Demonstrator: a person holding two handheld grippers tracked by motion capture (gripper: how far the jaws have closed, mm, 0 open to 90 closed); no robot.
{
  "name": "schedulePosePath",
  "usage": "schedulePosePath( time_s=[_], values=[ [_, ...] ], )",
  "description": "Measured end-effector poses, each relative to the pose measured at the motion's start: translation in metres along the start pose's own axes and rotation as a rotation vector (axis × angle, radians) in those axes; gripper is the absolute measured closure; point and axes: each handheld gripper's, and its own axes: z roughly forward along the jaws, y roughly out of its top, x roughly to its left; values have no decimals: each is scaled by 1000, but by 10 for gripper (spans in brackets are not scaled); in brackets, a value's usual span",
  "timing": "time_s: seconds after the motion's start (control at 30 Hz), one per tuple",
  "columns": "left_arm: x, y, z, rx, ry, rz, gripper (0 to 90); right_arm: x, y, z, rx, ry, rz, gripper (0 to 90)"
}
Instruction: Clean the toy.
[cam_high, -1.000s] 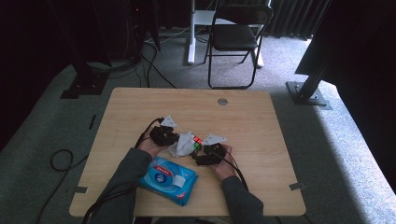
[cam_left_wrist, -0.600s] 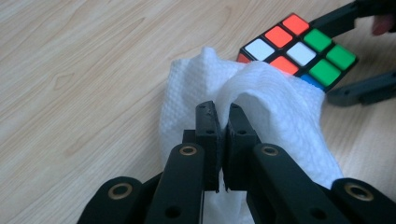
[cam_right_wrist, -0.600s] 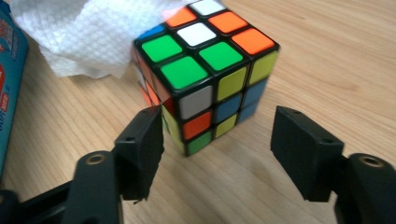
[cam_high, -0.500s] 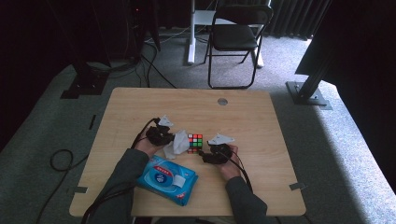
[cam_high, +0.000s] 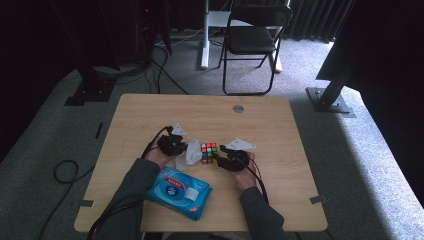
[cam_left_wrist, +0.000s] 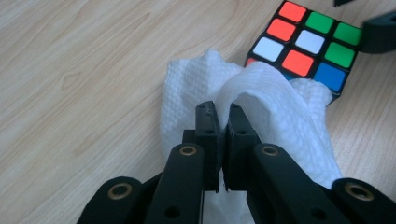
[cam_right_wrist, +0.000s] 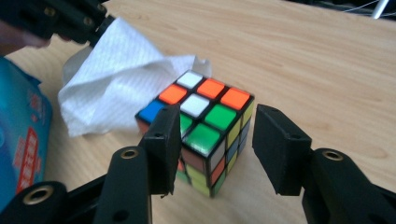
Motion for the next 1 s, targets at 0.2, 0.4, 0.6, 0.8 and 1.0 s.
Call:
schedulePosePath(
  time_s=[0.2, 0.4, 0.6, 0.8, 1.0],
  values=[
    [-4, 4, 7, 20, -2, 28, 864, 0, 6, 6, 14, -28, 6, 549],
    [-1, 4, 10, 26, -20, 19, 863, -2, 7, 9, 11, -36, 25, 564],
    [-1, 4, 14, 57, -97, -7, 859, -2, 8, 11, 15, -50, 42, 576],
    [-3, 6, 16, 105, -153, -29, 855, -2, 7, 12, 12, -48, 47, 581],
    [-4, 4, 18, 141, -193, -46, 846, -2, 7, 12, 14, -44, 52, 588]
  ],
)
